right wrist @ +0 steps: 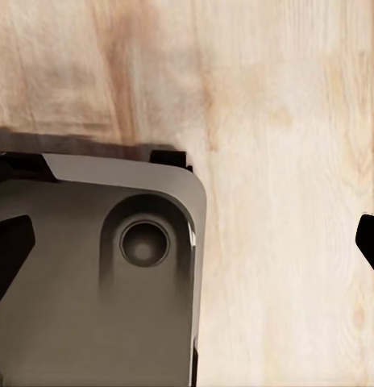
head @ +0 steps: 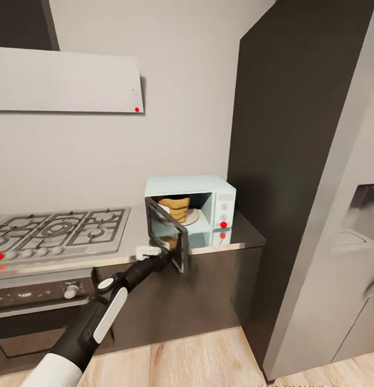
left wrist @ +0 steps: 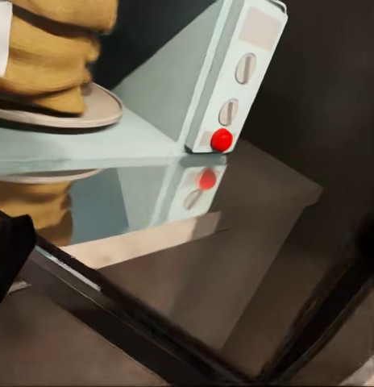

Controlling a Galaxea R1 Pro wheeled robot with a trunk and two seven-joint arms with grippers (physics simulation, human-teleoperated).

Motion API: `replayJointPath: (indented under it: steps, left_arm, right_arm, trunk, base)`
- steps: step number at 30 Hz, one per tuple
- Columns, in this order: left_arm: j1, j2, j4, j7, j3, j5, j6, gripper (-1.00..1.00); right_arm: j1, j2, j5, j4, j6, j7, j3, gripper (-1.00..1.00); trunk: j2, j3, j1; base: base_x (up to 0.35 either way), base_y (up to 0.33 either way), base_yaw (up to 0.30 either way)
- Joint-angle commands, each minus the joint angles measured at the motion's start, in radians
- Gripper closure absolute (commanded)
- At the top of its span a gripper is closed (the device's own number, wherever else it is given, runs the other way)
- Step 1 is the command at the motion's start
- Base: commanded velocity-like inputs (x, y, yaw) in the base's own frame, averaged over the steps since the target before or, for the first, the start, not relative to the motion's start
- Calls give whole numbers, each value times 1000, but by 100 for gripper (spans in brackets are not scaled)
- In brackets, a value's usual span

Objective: In the kitchen, take the popcorn bag from the countertop, put it into the microwave, and heat it until the popcorn is cooked so the cooked popcorn ends up inside the bag.

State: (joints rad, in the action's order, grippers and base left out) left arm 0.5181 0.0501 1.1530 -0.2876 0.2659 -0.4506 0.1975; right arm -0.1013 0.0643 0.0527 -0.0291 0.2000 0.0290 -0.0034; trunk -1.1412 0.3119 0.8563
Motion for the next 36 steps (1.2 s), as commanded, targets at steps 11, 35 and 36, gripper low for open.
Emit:
replayJointPath:
  steps: [11,35,36]
  left_arm:
    - [0,2,7,-2,3,-13,9,-100]
    - [0,6,4,18,-27,-13,9,-100]
    - [0,6,4,19,-38,-14,9,-100]
  right_arm:
    - [-2,0,6,-3,6,2,-3,-100]
    - [-2,5,6,-3,1,2,-2,-100]
    - [-2,5,6,-3,1,2,-2,-100]
  trunk:
    - [-1,-5,0]
    - [-1,-13,0]
    - [-1,-13,0]
  base:
    - [0,0,-235]
    - [0,0,-147]
    - [0,0,0]
